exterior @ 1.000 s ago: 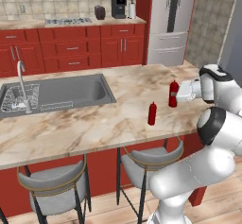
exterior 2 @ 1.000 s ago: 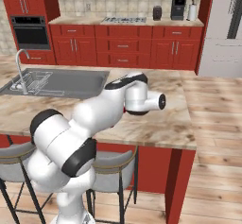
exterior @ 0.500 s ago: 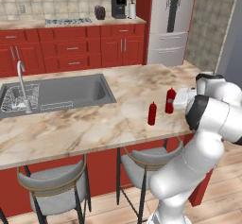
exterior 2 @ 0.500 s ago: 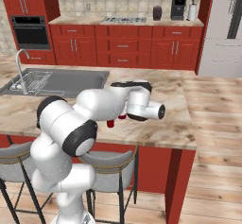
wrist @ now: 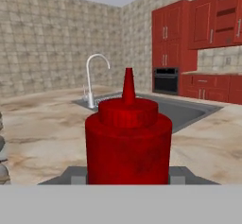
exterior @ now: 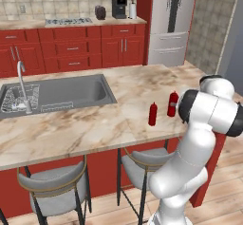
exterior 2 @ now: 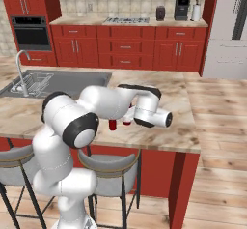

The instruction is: The dining table condiment station is running low on ketchup. Refill the condiment station by opening the cabinet and taking the ketchup from the cabinet and placing it on the dining table.

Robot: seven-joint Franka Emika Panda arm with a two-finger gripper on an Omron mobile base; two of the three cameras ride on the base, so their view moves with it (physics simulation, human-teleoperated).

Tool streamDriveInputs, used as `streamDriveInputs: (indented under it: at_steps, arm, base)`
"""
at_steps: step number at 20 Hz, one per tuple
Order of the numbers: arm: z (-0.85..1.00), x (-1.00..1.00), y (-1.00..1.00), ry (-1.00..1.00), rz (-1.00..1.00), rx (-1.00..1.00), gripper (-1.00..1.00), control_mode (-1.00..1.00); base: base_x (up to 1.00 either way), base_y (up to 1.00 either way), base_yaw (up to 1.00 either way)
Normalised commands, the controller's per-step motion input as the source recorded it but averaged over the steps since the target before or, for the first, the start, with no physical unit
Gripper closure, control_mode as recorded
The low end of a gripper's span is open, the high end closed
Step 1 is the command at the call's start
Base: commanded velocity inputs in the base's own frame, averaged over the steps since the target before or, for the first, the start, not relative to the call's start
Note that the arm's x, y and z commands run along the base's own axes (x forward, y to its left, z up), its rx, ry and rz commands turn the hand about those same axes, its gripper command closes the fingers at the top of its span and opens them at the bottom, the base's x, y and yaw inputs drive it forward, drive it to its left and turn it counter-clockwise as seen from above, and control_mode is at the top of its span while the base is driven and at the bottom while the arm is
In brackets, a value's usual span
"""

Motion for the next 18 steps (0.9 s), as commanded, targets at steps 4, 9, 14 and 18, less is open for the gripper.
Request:
streamDriveInputs:
  at_steps: [4,9,14,18]
  arm:
    - [-0.20,0.01,0.00,0.00,0.02,0.00,1.00,-1.00]
    - [-0.32,0.03,0.02,0.00,0.03,0.00,1.00,-1.00]
    - [-0.33,0.12,0.01,0.00,0.01,0.00,1.00,-1.00]
    - [-0.26,0.23,0.03,0.00,0.00,0.00,1.00,-1.00]
  base:
    - [0.00,0.00,0.00]
    - [0.00,0.00,0.00]
    - [0.00,0.00,0.00]
    - [0.00,0.00,0.00]
